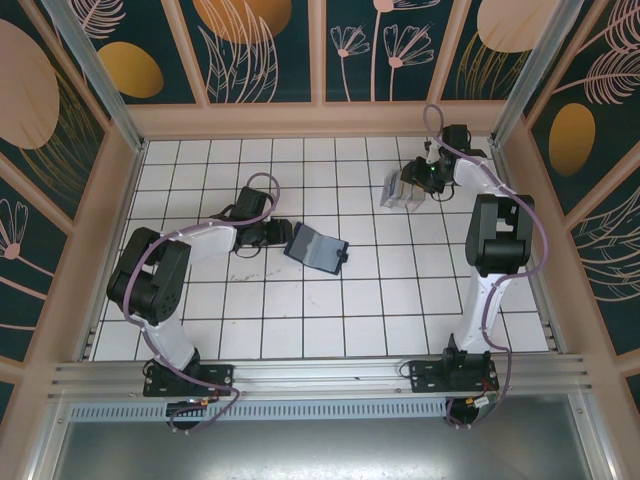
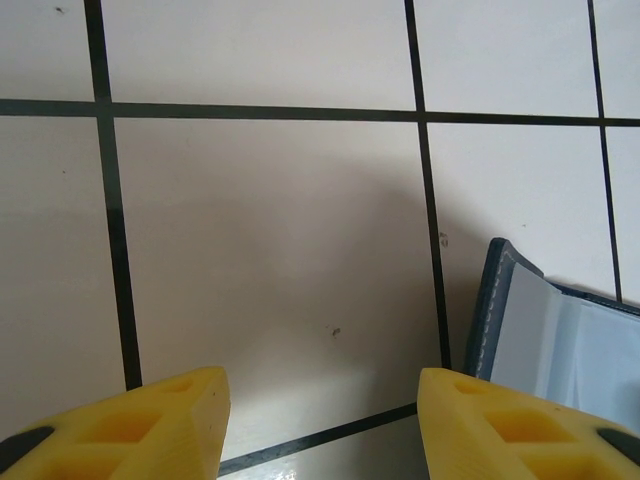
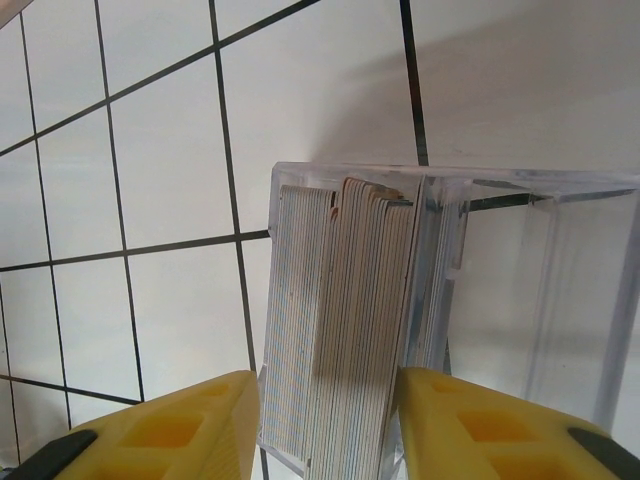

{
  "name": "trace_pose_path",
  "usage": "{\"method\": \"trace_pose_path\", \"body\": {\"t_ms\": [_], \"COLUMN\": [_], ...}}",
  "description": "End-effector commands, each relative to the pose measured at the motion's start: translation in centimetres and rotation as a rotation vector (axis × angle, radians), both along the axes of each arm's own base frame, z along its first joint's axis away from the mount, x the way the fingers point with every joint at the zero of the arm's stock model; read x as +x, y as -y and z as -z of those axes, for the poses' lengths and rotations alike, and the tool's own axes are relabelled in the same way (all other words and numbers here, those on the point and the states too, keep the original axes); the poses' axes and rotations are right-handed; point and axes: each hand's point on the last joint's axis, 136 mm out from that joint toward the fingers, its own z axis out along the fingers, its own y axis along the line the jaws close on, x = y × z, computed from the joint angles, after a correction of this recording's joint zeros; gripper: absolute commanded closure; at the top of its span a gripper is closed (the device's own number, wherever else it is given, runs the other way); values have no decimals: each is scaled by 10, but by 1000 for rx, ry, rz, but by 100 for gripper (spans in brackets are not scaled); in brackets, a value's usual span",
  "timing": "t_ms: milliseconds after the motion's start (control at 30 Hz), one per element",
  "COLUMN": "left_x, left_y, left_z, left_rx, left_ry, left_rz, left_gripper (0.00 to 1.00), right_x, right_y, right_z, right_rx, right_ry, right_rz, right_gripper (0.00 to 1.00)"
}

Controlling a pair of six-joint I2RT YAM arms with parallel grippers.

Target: Put the credit cards into the card holder

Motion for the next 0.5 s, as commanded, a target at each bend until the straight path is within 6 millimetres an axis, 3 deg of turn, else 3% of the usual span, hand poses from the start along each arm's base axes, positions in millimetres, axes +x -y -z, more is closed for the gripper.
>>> {"method": "trace_pose_path", "body": {"t_ms": [0,467], "left_x": [-2,-3], "left_y": [1,1], "left_z": [8,11], "left_rx": [-1,-3], "left_ry": [-25,-32], "left_rz": [-8,-9], "left_gripper": [47,47], "right_x": [7,7], "right_y": [-8,0], "right_z": [-19,-24], "right_rx": [25,-16], "right_ry": [56,83], "right_rz": [-25,6], "right_gripper": [62,71]}}
